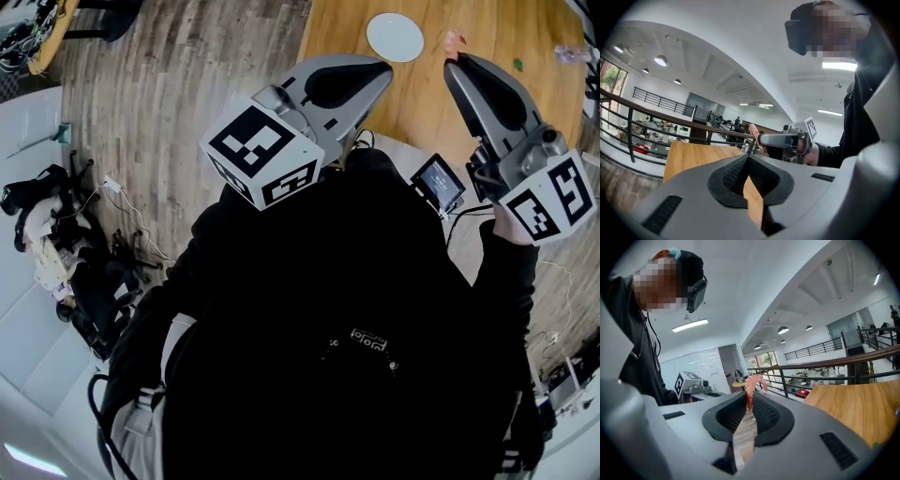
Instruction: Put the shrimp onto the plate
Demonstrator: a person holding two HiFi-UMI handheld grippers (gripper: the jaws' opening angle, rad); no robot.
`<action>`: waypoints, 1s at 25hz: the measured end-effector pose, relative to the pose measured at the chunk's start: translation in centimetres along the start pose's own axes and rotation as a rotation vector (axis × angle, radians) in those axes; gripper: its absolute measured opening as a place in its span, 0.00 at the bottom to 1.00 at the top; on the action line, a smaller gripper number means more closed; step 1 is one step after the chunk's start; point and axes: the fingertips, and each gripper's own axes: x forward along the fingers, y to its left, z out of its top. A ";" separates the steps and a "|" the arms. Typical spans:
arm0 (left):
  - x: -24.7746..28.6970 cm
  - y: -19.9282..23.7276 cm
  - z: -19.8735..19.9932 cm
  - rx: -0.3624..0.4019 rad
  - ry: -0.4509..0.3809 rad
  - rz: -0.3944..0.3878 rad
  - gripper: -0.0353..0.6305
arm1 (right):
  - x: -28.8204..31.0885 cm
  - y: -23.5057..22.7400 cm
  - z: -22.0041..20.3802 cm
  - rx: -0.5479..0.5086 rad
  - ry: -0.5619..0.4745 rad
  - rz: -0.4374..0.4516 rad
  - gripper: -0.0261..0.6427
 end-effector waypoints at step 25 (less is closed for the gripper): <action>1.2 4.0 4.7 0.069 -0.023 -0.116 0.05 | 1.0 -0.3 4.1 -0.042 -0.068 -0.183 0.12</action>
